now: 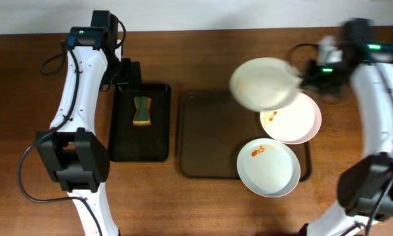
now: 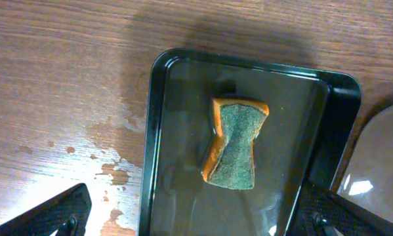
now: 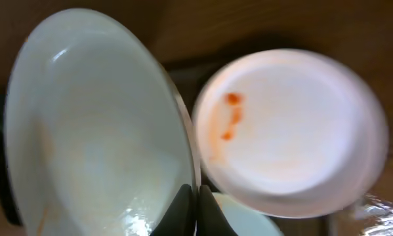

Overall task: Clean dirty plates on tray and stack at the side
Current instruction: 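Lift the wiped white plate with the right gripper and place it right of the tray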

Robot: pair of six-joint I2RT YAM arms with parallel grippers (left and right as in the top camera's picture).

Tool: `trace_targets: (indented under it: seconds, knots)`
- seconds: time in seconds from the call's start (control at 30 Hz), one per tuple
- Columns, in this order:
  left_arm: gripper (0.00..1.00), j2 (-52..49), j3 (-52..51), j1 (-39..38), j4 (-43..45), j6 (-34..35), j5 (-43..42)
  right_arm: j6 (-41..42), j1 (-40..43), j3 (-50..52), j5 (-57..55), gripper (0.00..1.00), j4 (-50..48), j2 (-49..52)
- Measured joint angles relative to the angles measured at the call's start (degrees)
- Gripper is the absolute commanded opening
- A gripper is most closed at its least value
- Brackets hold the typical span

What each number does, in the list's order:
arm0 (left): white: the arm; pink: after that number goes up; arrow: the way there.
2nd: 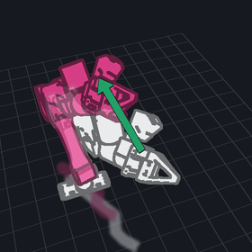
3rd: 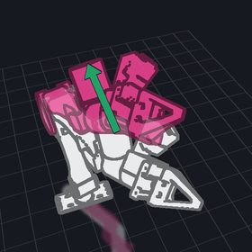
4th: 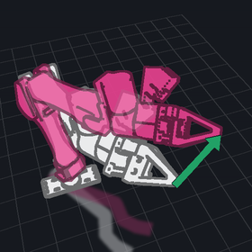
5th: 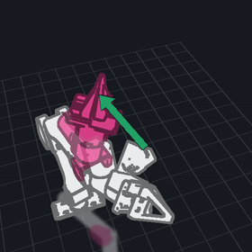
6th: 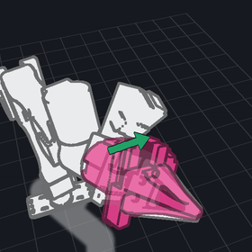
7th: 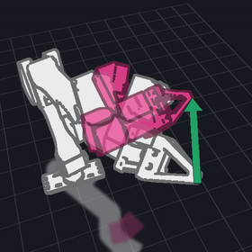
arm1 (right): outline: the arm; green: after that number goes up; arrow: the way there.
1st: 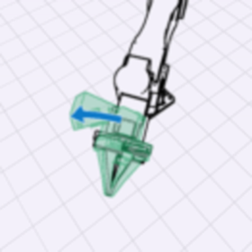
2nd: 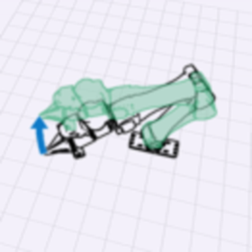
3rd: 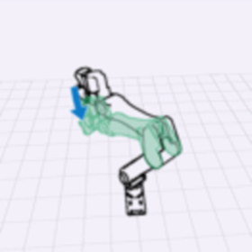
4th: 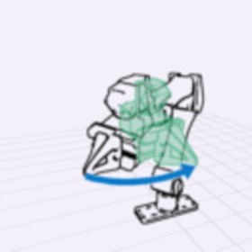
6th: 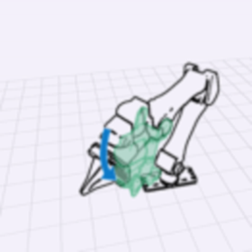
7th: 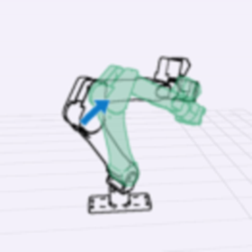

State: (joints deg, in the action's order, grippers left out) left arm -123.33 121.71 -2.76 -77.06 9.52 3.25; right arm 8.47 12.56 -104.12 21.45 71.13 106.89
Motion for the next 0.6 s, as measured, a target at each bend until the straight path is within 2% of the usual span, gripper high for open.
trace_targets:
  seconds: [0.17, 0.3, 0.4, 0.6]
  knots:
    - [1.00, 0.00, 0.00, 0.00, 0.00, 0.00, -0.02, -1.18, 20.20, -0.02, 2.86, 0.04, 0.37, 0.00]
    - [1.00, 0.00, 0.00, 0.00, -0.02, 0.00, -0.02, -0.59, 30.99, -0.02, 0.00, 0.04, 0.52, 0.00]
    - [1.00, 0.00, 0.00, 0.00, 0.00, 0.00, -0.02, 0.50, 34.42, 0.37, -1.86, 0.04, 0.22, 0.04]
    - [1.00, 0.00, 0.00, 0.00, 0.00, 0.00, -0.02, 3.17, 34.97, 3.50, -9.14, 0.04, -0.61, 0.22]
